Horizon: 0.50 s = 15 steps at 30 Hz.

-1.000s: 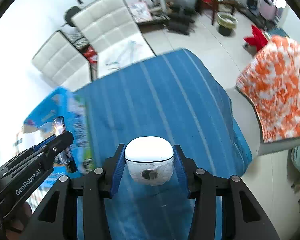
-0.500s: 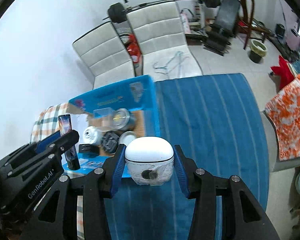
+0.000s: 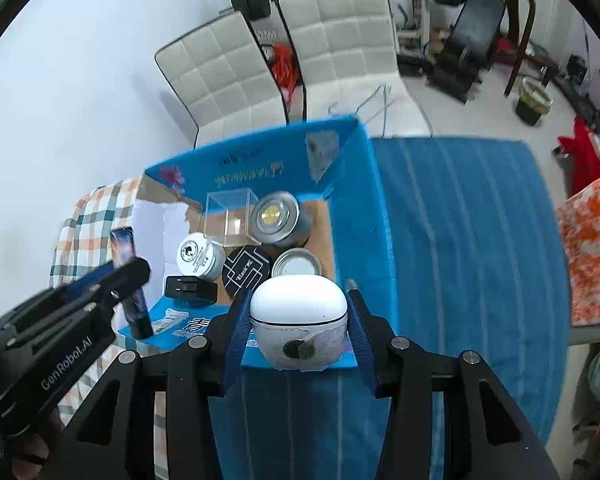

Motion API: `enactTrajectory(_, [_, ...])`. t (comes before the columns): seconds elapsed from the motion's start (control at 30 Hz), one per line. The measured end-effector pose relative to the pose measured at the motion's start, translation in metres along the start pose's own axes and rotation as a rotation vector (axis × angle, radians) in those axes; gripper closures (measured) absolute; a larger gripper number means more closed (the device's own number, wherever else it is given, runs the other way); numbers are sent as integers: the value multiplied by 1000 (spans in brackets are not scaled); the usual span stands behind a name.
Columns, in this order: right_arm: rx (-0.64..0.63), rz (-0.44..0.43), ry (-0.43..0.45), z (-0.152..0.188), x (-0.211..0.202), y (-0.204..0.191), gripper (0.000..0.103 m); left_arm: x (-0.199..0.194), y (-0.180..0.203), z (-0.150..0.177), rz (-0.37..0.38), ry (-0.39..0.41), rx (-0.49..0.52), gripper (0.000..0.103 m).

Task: Organize rigid objects
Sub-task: 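Carry the lighter tube and earbud case over the blue box, then lower the lighter tube and earbud case into the blue box and release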

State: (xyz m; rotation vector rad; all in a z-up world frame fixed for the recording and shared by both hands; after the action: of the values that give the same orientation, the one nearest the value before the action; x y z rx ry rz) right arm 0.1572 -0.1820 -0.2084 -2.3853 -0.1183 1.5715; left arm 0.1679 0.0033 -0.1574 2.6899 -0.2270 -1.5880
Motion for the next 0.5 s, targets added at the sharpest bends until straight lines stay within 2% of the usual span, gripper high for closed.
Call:
enactTrajectory(0.2, [59,-12,-106,5,71,11,54,63,-20,18,87,-152,-76,81])
enactTrajectory(0.43, [55,-2,-173,8,129,3,54,122,-32,32,107,-275,-111,81])
enactTrajectory(0.5, [44,3,-188,9,140,-1,54,130,-33,33,110,-285,-119,81])
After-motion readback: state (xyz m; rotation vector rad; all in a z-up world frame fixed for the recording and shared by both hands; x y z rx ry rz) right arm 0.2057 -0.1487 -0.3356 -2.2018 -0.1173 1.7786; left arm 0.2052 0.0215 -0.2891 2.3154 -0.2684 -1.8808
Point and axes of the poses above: each gripper's, at about its wrist camera, not at the fingertips, and x roughly the way its jaws point, y to its right, z to its underside, the point moved 3 cm from there along x, roughly the way its jaws point, and after that the axes turned 7 degrees about y, right-handed, at the moved point
